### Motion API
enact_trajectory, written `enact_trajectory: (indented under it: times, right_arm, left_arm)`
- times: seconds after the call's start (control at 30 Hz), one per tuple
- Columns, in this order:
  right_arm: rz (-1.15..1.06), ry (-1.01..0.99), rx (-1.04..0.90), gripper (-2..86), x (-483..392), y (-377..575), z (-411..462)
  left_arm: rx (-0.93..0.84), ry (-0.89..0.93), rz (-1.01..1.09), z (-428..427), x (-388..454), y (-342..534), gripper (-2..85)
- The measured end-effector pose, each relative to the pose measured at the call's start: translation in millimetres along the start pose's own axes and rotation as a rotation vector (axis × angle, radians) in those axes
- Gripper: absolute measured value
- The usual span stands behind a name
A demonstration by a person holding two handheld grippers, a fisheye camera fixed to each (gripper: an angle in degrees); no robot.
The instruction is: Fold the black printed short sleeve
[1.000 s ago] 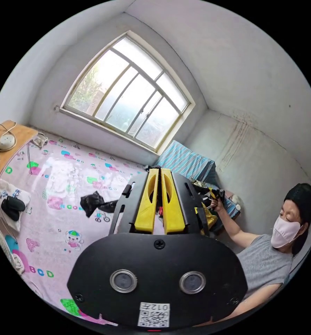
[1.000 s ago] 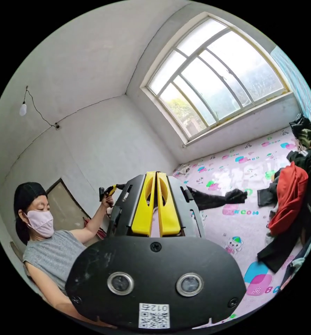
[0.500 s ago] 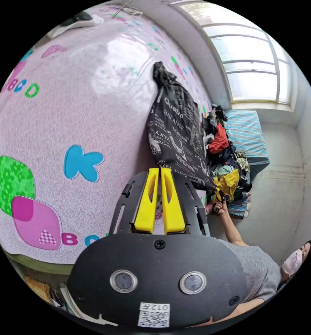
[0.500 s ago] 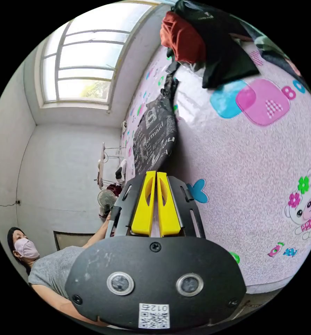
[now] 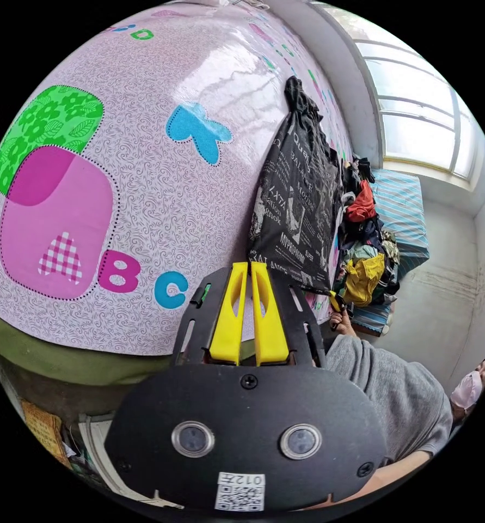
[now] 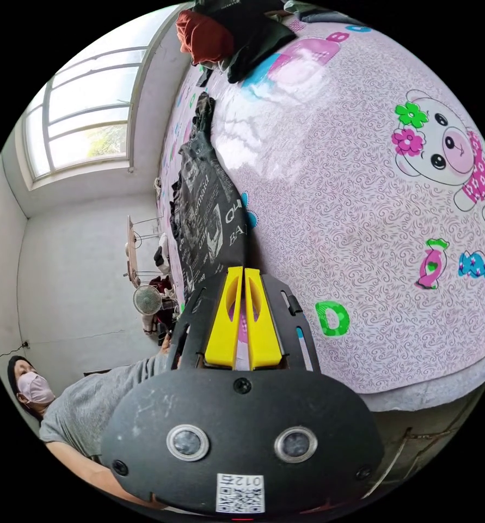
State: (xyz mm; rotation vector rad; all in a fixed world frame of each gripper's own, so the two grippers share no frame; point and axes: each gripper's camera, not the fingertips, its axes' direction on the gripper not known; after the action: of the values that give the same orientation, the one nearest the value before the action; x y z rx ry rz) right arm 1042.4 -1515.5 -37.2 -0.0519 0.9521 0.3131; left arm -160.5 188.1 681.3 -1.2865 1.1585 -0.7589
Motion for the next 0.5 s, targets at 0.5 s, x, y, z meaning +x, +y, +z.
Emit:
enact_trajectory:
  times: [0.5]
  right_arm:
    - [-0.056, 0.117, -0.126, -0.7, 36.9, -56.7, -206.1]
  left_arm:
    - [-0.087, -0.078, 0.045, 2.4, 17.7, -20.8, 0.8]
